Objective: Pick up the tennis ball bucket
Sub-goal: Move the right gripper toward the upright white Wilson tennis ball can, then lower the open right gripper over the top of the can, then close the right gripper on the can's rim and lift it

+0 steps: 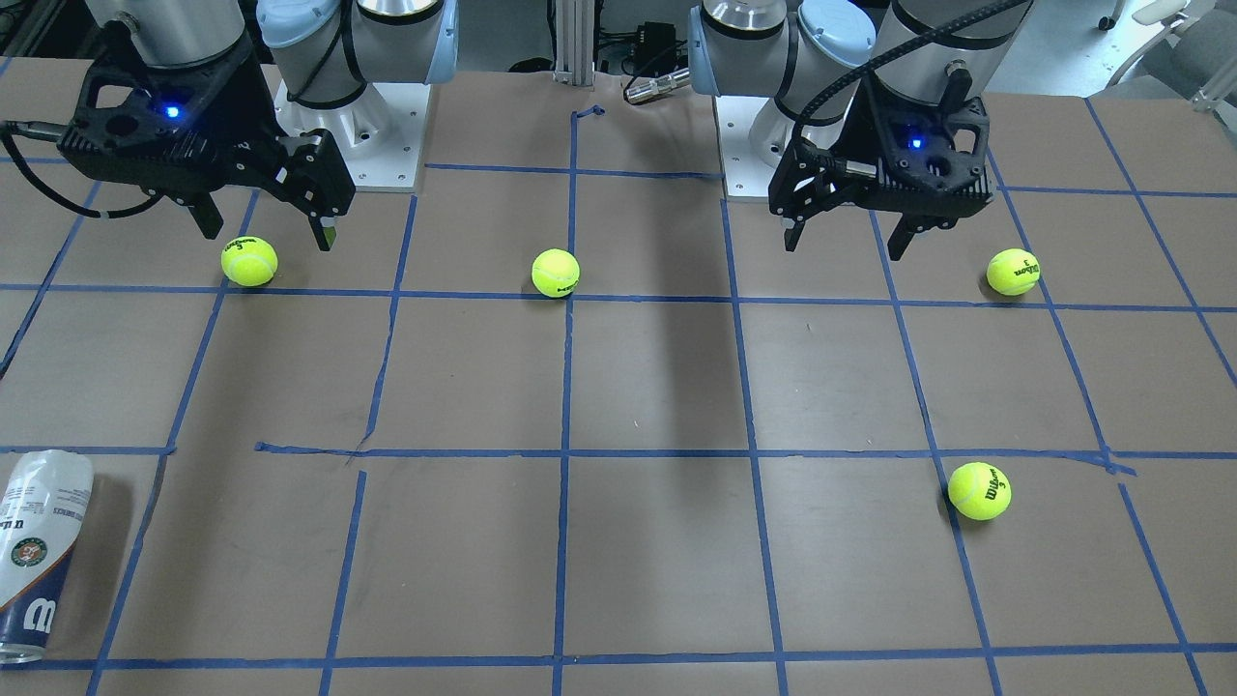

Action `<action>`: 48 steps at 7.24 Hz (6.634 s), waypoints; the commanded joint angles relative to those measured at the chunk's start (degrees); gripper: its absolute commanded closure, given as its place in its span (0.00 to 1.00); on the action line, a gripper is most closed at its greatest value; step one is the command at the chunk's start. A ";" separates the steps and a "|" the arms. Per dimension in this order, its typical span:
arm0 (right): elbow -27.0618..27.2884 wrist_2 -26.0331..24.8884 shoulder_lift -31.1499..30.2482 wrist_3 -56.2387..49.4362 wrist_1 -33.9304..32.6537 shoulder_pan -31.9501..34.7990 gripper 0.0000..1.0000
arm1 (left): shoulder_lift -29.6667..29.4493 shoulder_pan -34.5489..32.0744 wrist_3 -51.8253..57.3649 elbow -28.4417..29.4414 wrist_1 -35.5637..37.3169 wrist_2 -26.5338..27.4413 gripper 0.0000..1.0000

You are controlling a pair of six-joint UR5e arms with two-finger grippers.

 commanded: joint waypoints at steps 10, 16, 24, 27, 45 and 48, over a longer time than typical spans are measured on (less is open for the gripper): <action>-1.74 0.09 2.72 -3.14 0.20 -9.83 0.00 | 0.57 0.04 0.37 -0.74 0.22 -0.38 0.00; -10.86 -1.85 17.45 -14.48 -0.06 -20.82 0.00 | 0.65 0.04 0.37 -0.74 0.22 -0.29 0.00; -16.86 -3.85 39.10 -26.53 -20.51 -21.01 0.00 | 0.65 0.40 0.37 -0.56 0.22 -0.64 0.00; -17.92 -4.93 42.08 -26.28 -22.65 -22.15 0.00 | 0.74 0.39 0.37 -0.65 0.22 -0.47 0.00; -20.03 0.76 40.80 -39.51 -26.52 -16.03 0.84 | 1.01 0.57 0.46 -0.74 0.14 -0.38 0.00; -18.45 0.44 38.94 -44.91 -24.58 -8.73 1.00 | 1.01 0.57 0.46 -0.74 0.14 -0.29 0.00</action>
